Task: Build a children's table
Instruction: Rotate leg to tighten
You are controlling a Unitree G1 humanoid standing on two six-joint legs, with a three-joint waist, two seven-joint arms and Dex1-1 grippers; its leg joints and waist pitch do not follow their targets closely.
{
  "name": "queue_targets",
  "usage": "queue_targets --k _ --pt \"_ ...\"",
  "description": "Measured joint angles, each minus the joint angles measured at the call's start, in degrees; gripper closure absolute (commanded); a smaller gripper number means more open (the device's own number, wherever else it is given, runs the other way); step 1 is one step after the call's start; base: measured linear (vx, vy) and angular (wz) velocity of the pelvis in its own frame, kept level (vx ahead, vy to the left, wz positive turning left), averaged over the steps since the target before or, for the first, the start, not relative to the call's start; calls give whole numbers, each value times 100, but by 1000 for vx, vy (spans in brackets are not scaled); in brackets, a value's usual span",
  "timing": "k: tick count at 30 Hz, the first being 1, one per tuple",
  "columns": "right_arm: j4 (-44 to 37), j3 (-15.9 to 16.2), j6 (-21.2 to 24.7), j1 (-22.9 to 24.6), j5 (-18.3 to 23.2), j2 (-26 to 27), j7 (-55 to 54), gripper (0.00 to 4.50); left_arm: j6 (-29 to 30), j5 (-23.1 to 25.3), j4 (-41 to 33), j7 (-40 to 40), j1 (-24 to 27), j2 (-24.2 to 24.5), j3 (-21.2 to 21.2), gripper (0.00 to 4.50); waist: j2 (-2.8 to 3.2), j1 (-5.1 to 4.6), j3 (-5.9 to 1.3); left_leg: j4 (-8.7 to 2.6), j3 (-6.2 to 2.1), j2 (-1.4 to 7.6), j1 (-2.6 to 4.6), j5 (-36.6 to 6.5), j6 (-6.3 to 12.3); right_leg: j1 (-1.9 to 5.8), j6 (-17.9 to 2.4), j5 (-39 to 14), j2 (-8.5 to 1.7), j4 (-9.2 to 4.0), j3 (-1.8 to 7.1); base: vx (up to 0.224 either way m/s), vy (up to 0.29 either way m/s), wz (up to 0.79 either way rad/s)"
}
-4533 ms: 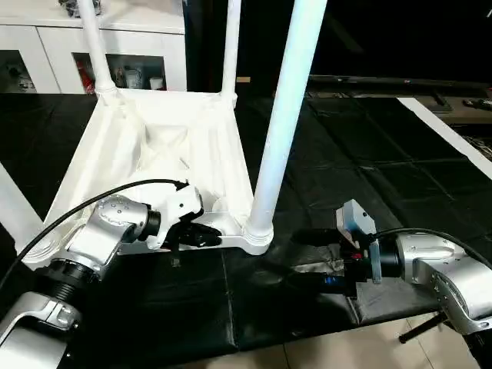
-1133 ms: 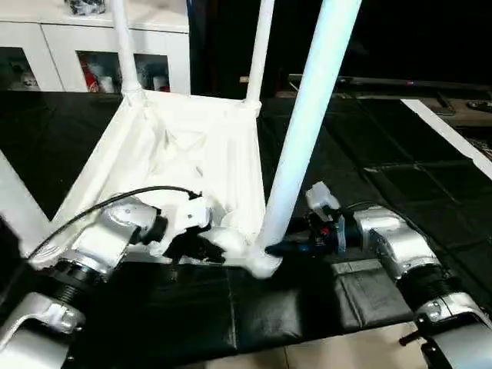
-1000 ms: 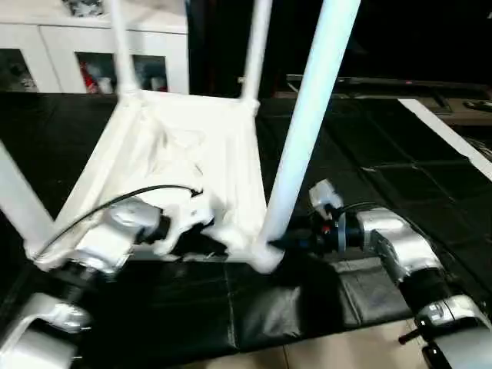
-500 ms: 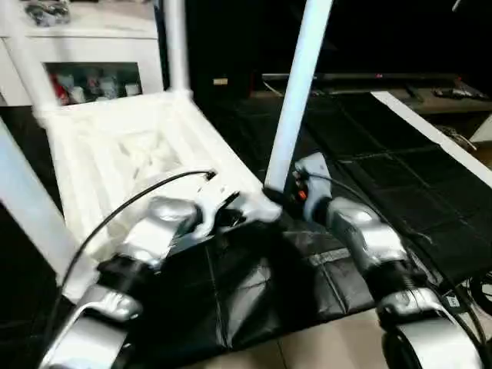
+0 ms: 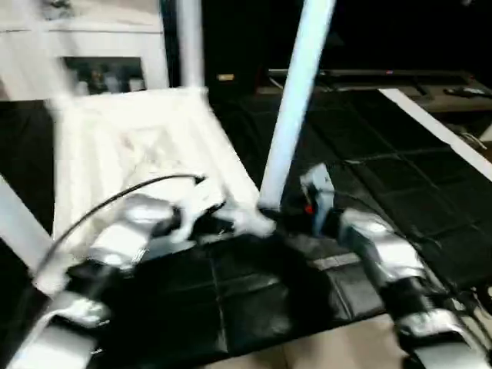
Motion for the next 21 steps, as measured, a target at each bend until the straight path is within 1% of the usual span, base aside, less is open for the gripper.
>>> queue_targets --k 1,2,4,8,12,13,17,18,21 --pt "-75 114 -46 15 5 -136 328 79 -88 -46 0 -225 2 83 -48 450 0 47 0 0 1 0 -1 0 0 1 0 0 -1 -1 0 0 0 0" --pt "-103 158 -77 15 17 -206 569 79 -163 -73 1 -375 5 138 -71 450 -3 70 2 0 1 0 -2 0 0 1 1 -1 -1 -1 0 0 0 0" --pt "-119 165 -78 14 115 -270 991 79 -316 -75 24 -603 7 218 -103 450 -4 110 2 2 3 0 -3 0 0 2 1 -1 -3 -2 0 0 0 0" --pt "-78 185 -86 -12 204 -500 1707 79 -551 -81 105 -946 0 280 -130 450 -4 165 2 4 5 1 -5 0 1 2 1 -1 -5 -2 0 0 0 0" --pt "107 371 -142 -145 214 -696 2304 79 -681 -139 136 -1251 -20 359 -215 450 -4 195 2 4 8 3 -4 0 1 1 0 -1 -5 1 -1 0 0 0" --pt "152 395 -156 -171 212 -702 2426 106 -696 -154 137 -1318 -21 385 -229 450 -4 196 2 4 8 2 -4 0 1 1 0 -1 -5 2 -2 0 0 0" --pt "477 511 -326 -324 153 -691 2624 120 -817 -172 158 -1459 -38 437 -291 450 -5 194 1 8 8 3 -4 0 1 2 -1 -1 -5 4 -1 0 0 0" --pt "548 533 -373 -335 131 -683 2631 142 -834 -175 170 -1469 -45 437 -300 450 -5 196 1 9 8 3 -4 0 1 2 -1 -1 -5 4 -1 0 0 0" --pt "735 534 -473 -399 106 -619 2628 156 -893 -173 201 -1504 -61 451 -309 450 -5 184 1 9 7 3 -4 0 0 1 -1 -1 -5 5 -1 0 0 0"
